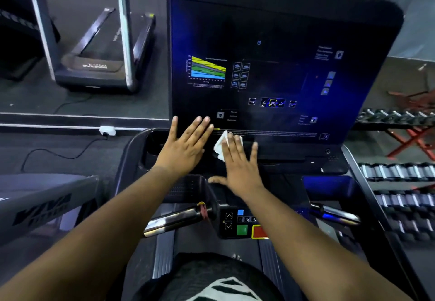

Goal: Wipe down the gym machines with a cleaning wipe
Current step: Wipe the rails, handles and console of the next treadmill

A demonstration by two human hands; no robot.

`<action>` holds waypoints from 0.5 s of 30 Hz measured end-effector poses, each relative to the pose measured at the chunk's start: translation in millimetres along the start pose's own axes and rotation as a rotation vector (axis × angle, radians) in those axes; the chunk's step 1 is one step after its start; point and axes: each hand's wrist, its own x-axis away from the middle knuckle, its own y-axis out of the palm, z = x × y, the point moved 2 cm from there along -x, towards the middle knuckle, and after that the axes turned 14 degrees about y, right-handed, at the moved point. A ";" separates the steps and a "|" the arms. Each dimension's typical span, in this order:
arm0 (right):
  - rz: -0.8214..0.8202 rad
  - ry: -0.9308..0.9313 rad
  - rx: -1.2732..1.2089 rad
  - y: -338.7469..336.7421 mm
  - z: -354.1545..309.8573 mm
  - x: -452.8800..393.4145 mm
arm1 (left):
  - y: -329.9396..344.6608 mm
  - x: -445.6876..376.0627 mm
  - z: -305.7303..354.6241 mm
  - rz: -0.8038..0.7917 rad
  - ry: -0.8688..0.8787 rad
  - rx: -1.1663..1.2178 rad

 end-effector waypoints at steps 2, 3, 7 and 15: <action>0.007 -0.006 0.024 1.1 14.1 -0.8 | -2.9 -10.3 5.3 0.006 0.037 -0.003; 0.009 0.024 0.032 2.0 29.1 -1.1 | -4.0 -14.7 7.3 0.001 0.052 0.000; -0.033 0.300 -0.020 2.7 114.3 -1.9 | -5.3 -27.9 13.4 -0.043 0.083 -0.011; -0.151 0.390 -0.191 -1.3 128.6 -0.2 | -11.4 -71.3 41.2 0.029 0.155 -0.009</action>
